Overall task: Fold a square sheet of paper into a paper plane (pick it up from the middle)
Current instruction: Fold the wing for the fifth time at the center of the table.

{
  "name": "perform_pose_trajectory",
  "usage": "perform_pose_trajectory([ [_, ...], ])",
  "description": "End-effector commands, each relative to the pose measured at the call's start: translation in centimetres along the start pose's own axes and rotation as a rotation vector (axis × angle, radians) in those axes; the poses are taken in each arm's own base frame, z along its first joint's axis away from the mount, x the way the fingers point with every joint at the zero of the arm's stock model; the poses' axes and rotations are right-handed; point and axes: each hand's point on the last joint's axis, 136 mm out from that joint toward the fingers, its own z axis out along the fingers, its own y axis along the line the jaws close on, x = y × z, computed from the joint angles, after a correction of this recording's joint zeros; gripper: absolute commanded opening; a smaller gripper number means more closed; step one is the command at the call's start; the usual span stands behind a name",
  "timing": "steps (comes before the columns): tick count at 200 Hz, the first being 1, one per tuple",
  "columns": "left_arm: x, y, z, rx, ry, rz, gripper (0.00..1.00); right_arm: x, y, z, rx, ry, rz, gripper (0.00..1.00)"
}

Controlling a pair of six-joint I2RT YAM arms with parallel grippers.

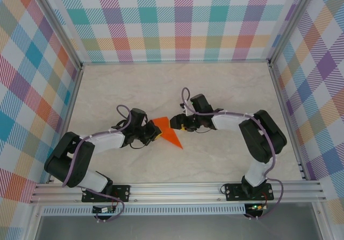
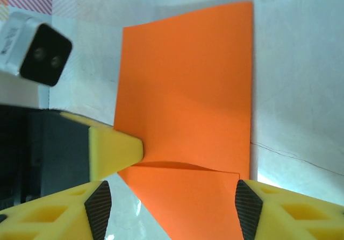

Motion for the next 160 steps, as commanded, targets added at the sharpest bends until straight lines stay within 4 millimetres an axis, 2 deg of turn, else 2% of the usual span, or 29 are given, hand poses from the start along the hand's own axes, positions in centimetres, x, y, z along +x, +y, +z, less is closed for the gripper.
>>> perform_pose_trajectory([
  [1, 0.4, -0.6, 0.0, -0.018, 0.019, 0.004, 0.01, -0.5, -0.2, -0.8, 0.086, -0.098, -0.223, 0.65],
  [33, 0.3, -1.0, -0.4, -0.03, 0.014, -0.002, 0.01, 0.9, 0.6, -1.3, 0.18, -0.179, -0.522, 0.61],
  [60, 0.2, -1.3, -0.5, -0.032, 0.013, -0.003, 0.01, 2.5, 1.0, 0.0, 0.205, -0.144, -0.668, 0.58],
  [82, 0.2, -1.3, -0.5, -0.036, 0.014, -0.005, 0.01, 3.3, 2.2, 0.9, 0.206, -0.196, -0.849, 0.57],
  [101, 0.2, -1.5, -0.5, -0.033, 0.014, -0.008, 0.01, 3.6, 2.9, 1.5, 0.203, -0.207, -0.939, 0.58],
  [125, 0.2, -1.5, -0.5, -0.035, 0.014, -0.015, 0.01, 4.3, 2.5, 2.9, 0.276, -0.191, -1.07, 0.58],
  [160, 0.3, -1.5, -0.7, -0.042, 0.017, -0.019, 0.01, 3.8, 1.9, 3.6, 0.344, -0.222, -1.1, 0.58],
])
